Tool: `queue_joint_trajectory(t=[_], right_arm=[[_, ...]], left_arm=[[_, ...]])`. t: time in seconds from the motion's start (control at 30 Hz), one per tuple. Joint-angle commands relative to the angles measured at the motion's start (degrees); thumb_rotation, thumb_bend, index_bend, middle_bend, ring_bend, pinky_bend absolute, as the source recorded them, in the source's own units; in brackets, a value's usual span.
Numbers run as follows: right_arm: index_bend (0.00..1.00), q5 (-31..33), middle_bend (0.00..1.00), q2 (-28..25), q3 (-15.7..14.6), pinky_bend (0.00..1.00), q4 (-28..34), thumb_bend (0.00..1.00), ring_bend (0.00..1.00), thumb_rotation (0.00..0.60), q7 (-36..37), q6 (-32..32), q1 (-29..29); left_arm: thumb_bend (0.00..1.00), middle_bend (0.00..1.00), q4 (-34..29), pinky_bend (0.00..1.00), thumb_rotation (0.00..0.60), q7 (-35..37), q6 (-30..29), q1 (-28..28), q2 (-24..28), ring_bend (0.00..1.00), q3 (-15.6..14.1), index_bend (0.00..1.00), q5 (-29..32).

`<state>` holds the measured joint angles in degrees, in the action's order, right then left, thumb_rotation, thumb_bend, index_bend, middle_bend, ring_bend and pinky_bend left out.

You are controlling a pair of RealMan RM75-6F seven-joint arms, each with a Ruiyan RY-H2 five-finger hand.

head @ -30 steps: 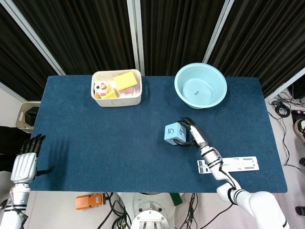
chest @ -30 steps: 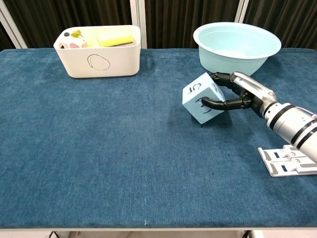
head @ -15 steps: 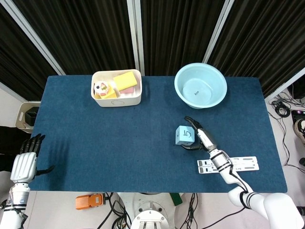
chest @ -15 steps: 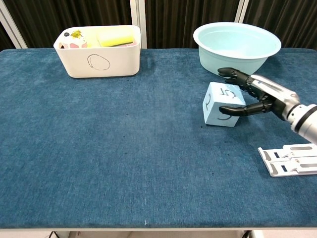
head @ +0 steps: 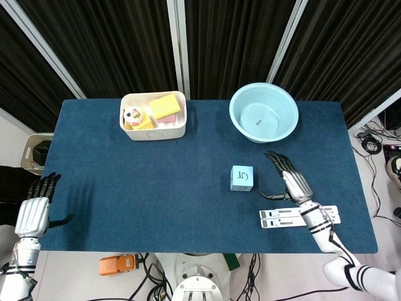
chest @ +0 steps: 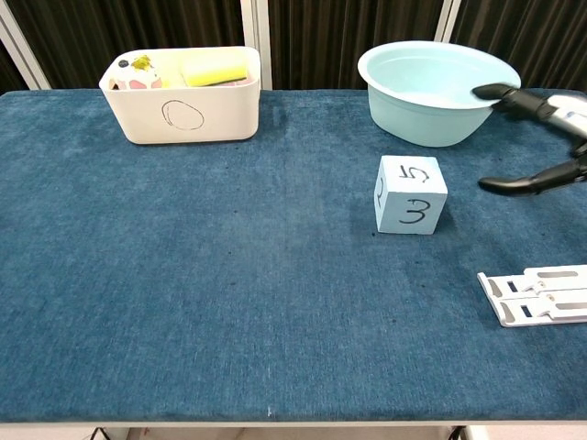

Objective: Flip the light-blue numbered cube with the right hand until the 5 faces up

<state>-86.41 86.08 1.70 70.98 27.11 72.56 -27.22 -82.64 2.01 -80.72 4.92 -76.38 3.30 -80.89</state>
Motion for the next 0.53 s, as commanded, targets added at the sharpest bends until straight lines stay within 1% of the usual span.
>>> queue_joint_trajectory(t=[0.03,0.1,0.23,0.37,0.53], right_arm=[[0.0,4.0,0.02,-12.2,0.5,0.0,16.1,0.31,0.0,0.458,-15.8,4.8,5.6],[0.0,4.5,0.02,-15.3,0.0,0.0,20.0,0.31,0.0,0.459,-19.0,6.4,7.5],[0.0,4.5,0.02,-19.1,-1.2,0.0,24.3,0.31,0.0,0.458,-23.5,10.0,11.2],[0.0,3.2,0.02,-20.5,-2.4,0.0,25.8,0.31,0.0,0.458,-24.0,13.6,14.6],[0.0,0.7,0.02,-19.9,-3.7,0.0,25.1,0.31,0.0,0.456,-22.6,17.2,18.1]], left_arm=[[0.01,0.0,0.2,0.0,0.6,0.0,-0.2,0.1,-0.4,0.0,0.2,0.01,-0.1],[0.01,0.0,0.4,0.0,0.6,0.0,-0.4,0.2,-0.6,0.0,0.3,0.01,-0.2],[0.01,0.0,0.5,0.0,0.6,0.3,-0.8,0.2,-0.9,0.0,0.4,0.01,-0.4],[0.01,0.0,0.5,0.0,0.6,0.7,-1.5,0.0,-1.1,0.0,0.5,0.01,-0.5],[0.01,0.0,0.3,0.0,0.6,0.6,-2.5,-0.3,-1.1,0.0,0.3,0.01,-1.0]])
